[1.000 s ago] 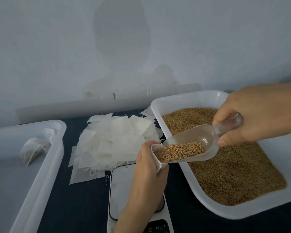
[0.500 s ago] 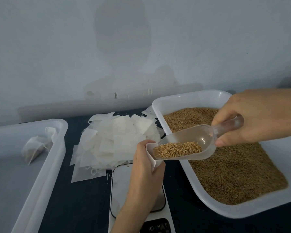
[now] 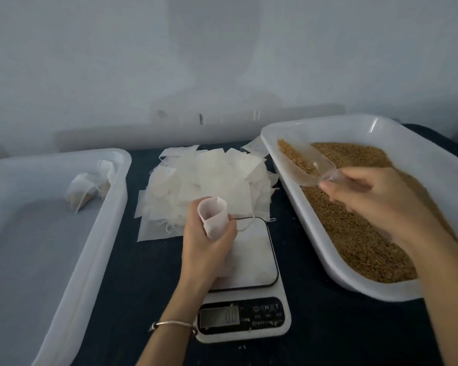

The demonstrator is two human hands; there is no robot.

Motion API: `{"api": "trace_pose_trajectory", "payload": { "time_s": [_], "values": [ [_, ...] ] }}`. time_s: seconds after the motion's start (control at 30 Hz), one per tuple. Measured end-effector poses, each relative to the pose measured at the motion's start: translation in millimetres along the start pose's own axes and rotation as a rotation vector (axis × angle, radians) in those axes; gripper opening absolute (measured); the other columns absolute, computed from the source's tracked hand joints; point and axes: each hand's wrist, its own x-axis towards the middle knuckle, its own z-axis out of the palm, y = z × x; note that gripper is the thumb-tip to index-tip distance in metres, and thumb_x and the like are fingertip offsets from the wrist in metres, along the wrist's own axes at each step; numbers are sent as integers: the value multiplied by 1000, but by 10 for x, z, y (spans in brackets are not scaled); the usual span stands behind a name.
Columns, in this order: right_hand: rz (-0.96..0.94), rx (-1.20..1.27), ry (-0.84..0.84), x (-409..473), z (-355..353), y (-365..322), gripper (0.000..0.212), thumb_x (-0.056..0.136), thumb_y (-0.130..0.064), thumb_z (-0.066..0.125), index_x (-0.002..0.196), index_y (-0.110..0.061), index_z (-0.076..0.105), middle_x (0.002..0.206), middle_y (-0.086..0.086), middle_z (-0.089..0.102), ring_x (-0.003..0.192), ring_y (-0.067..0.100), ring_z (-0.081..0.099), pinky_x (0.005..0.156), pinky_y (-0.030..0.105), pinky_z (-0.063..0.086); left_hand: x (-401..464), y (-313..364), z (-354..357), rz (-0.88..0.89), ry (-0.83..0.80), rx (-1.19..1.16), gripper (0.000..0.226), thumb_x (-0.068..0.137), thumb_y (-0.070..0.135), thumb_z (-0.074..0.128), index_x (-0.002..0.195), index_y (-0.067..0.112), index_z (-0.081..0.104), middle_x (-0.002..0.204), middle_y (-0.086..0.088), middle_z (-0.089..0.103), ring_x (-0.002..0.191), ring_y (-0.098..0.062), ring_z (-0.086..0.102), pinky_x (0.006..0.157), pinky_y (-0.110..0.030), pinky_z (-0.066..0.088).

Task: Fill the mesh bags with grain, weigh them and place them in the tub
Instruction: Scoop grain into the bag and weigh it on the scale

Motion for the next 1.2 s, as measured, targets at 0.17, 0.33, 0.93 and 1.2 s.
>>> {"api": "trace_pose_trajectory", "payload": {
  "time_s": [0.17, 0.33, 0.93, 1.2],
  "values": [
    [15, 32, 86, 12, 93, 126, 9, 82, -45, 64, 87, -40, 69, 73, -18, 68, 65, -5, 58, 61, 21, 36, 54, 37, -41, -3, -65, -58, 47, 78, 10, 75, 108, 35, 48, 91, 7, 67, 82, -4, 64, 63, -16, 51],
    [2, 28, 110, -9, 80, 195, 5, 82, -41, 64, 79, -40, 67, 73, -24, 67, 62, -7, 58, 61, 24, 37, 100, 67, -41, 6, -112, -36, 65, 73, 24, 79, 124, 34, 40, 100, 11, 66, 96, -4, 62, 76, -20, 53],
    [-70, -92, 141, -59, 114, 196, 8, 84, -41, 65, 76, -41, 65, 79, -6, 69, 75, 14, 62, 66, 29, 43, 12, 94, -96, -44, -203, 34, 84, 66, 38, 79, 136, 36, 32, 114, 6, 60, 108, -10, 57, 95, -31, 49],
    [-74, -78, 145, -43, 111, 241, 7, 82, -44, 67, 75, -47, 67, 74, -13, 68, 72, 9, 61, 62, 22, 40, 4, 41, -127, -51, -207, 13, 92, 64, 39, 80, 141, 35, 27, 114, 15, 62, 114, -9, 56, 99, -37, 49]
  ]
}}
